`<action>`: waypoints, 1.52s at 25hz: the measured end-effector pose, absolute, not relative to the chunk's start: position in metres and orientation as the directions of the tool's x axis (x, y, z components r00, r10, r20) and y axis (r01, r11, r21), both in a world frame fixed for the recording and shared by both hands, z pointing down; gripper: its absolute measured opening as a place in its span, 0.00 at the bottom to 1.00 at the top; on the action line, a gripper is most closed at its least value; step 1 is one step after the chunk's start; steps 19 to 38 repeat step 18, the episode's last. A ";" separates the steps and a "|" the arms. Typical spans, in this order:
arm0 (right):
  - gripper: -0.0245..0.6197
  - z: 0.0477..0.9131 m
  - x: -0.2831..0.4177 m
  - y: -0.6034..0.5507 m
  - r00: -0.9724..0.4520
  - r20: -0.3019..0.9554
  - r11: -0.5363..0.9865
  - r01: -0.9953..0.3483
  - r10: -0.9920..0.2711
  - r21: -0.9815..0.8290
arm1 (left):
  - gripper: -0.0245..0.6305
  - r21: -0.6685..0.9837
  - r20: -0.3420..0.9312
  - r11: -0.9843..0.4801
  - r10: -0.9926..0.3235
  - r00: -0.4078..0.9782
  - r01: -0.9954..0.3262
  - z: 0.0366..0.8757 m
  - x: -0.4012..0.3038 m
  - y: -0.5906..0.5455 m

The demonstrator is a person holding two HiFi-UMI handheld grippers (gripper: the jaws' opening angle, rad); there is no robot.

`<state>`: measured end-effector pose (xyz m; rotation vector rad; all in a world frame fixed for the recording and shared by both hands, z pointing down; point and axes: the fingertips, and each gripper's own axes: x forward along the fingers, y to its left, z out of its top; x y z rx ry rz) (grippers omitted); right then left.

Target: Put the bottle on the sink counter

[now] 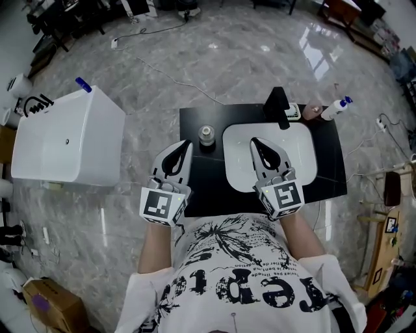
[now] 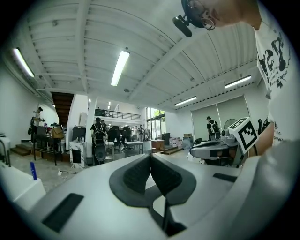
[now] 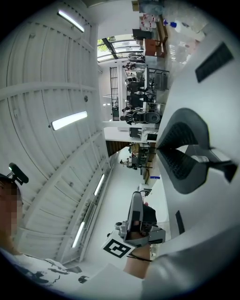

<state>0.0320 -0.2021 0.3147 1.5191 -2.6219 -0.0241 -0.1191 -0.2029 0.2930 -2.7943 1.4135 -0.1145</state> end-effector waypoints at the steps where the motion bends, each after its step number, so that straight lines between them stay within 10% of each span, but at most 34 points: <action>1: 0.06 0.314 0.031 -0.203 -0.497 0.087 0.503 -0.861 -0.863 0.074 | 0.06 -0.035 0.062 -0.593 -0.805 0.590 -0.805 0.294 -0.119 -0.204; 38: 0.06 0.309 0.042 -0.215 -0.486 0.054 0.489 -0.866 -0.872 0.101 | 0.06 -0.001 0.064 -0.568 -0.822 0.566 -0.823 0.302 -0.114 -0.218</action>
